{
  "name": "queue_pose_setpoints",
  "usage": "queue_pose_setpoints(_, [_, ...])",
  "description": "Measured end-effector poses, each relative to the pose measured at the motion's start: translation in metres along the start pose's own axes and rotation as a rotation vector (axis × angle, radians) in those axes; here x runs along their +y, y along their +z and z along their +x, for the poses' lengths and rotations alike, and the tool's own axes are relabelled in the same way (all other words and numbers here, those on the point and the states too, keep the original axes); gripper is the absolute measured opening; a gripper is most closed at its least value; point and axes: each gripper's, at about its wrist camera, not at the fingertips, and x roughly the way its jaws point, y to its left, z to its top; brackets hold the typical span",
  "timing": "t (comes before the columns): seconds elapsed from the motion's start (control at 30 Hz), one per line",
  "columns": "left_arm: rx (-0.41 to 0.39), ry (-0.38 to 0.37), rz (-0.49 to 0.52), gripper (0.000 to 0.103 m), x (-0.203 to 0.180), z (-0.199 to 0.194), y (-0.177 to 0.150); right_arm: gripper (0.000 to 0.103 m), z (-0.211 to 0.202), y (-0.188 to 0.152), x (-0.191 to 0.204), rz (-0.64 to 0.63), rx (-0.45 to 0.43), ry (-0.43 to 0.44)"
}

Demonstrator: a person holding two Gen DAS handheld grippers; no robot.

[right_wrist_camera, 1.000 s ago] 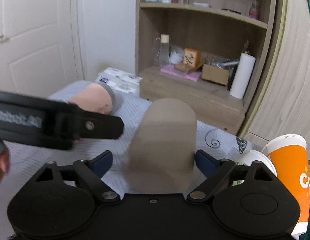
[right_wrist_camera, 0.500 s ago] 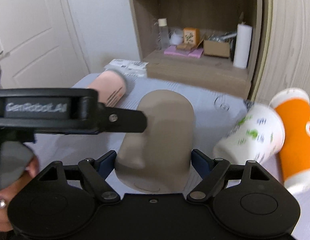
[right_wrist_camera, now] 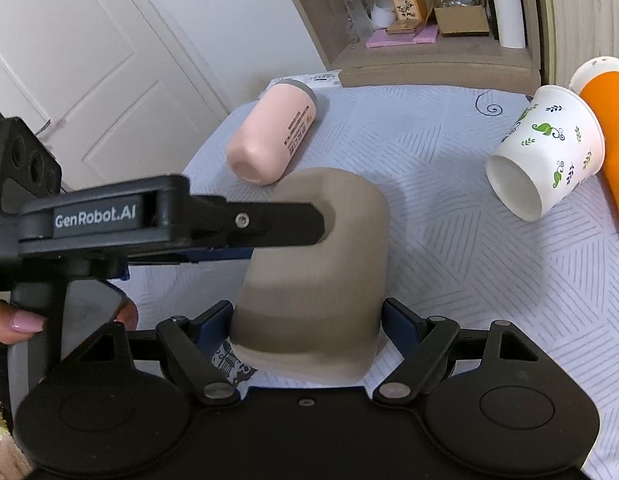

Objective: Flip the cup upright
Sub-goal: 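Grasp the beige tumbler's base with the right tool and lift it, then rotate the beige tumbler upright with the right tool, opening facing up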

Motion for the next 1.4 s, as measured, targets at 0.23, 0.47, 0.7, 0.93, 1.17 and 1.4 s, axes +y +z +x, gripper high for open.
queue_pose_setpoints(0.23, [0.04, -0.062, -0.076, 0.089, 0.014, 0.012, 0.007, 0.089, -0.004, 0.01, -0.014, 0.026, 0.004, 0.079])
queue_pose_setpoints(0.47, [0.113, -0.161, -0.135, 0.078, 0.021, 0.022, 0.01, 0.088, 0.007, 0.019, -0.018, -0.01, 0.073, 0.085])
queue_pose_setpoints(0.7, [0.088, -0.152, -0.055, 0.077, 0.01, 0.014, 0.006, 0.085, 0.002, 0.014, -0.016, -0.018, 0.047, 0.106])
queue_pose_setpoints(0.93, [0.004, -0.097, 0.14, 0.077, -0.019, -0.014, -0.013, 0.083, -0.012, 0.0, 0.002, -0.115, -0.025, 0.074])
queue_pose_setpoints(1.17, [-0.057, -0.04, 0.275, 0.076, -0.039, -0.033, -0.03, 0.081, -0.026, -0.016, 0.013, -0.221, -0.111, 0.037])
queue_pose_setpoints(1.4, [-0.137, -0.037, 0.359, 0.076, -0.045, -0.047, -0.039, 0.081, -0.034, -0.028, 0.029, -0.309, -0.181, -0.002])
